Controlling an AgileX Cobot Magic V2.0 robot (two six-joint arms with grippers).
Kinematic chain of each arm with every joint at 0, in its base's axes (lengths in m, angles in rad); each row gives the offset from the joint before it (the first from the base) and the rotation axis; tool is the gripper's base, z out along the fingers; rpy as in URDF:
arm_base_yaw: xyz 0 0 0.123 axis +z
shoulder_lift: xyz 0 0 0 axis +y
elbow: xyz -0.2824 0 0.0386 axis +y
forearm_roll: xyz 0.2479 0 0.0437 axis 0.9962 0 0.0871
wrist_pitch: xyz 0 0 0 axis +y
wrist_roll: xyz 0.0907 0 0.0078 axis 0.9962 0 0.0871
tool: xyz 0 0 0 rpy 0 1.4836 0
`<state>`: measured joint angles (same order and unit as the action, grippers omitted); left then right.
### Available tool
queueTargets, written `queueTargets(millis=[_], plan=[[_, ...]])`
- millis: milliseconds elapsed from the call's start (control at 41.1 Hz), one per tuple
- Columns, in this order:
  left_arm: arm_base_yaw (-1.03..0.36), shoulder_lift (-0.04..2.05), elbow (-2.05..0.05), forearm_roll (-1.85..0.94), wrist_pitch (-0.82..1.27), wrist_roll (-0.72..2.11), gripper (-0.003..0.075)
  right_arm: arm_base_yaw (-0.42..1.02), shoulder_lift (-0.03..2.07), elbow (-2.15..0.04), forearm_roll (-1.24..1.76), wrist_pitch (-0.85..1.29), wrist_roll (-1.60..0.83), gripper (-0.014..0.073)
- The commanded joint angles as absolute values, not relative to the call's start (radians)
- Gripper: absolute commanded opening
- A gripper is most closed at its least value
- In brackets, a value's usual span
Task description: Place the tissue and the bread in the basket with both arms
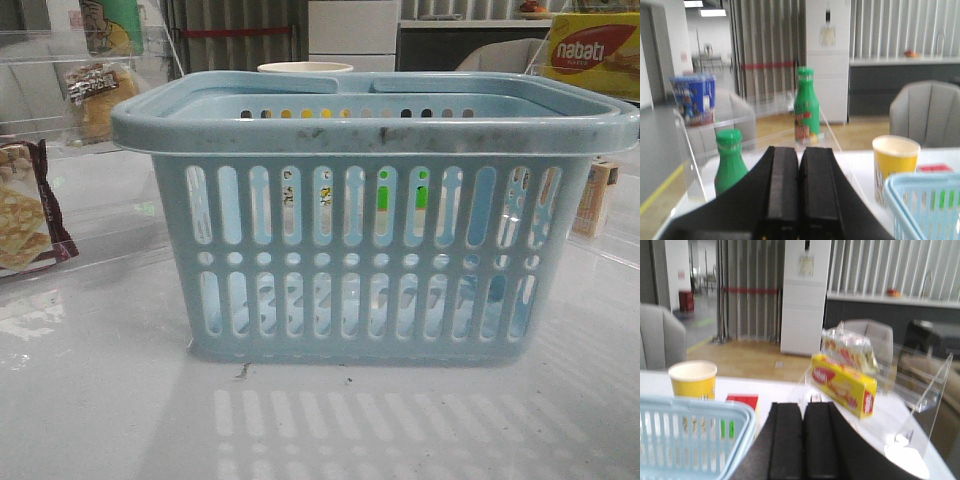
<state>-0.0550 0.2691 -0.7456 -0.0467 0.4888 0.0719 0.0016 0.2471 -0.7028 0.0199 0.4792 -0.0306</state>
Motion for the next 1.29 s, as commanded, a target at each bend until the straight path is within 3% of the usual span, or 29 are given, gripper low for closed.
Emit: queueTargets(millis=[0, 511, 609, 755, 828, 925, 1071, 1266], plan=[[-0.057, 0.341, -0.793, -0.058, 0.509, 0.064, 0.0091, -0.004, 0.328, -0.747, 0.017, 0.493, -0.029, 0.0055], [-0.057, 0.452, -0.676, -0.077, 0.625, 0.064, 0.0095, -0.004, 0.57, -0.744, 0.017, 0.788, -0.029, 0.0058], [-0.057, 0.463, -0.672, -0.077, 0.638, 0.064, 0.0184, -0.004, 0.595, -0.743, 0.017, 0.795, -0.029, 0.0134], [-0.057, 0.484, -0.672, -0.077, 0.638, 0.076, 0.0515, -0.004, 0.62, -0.742, 0.017, 0.796, -0.029, 0.0426], [-0.057, 0.5, -0.672, -0.077, 0.638, 0.088, 0.0592, -0.004, 0.633, -0.742, 0.017, 0.796, -0.029, 0.0513], [-0.081, 0.529, -0.675, -0.111, 0.636, 0.112, 0.0586, -0.004, 0.661, -0.742, 0.016, 0.796, -0.029, 0.0523], [-0.222, 0.581, -0.691, -0.116, 0.631, 0.16, 0.058, -0.011, 0.721, -0.743, -0.015, 0.767, 0.0, 0.0519], [-0.379, 0.625, -0.7, -0.065, 0.635, 0.162, 0.058, -0.109, 0.869, -0.784, -0.037, 0.686, 0.038, 0.0519]])
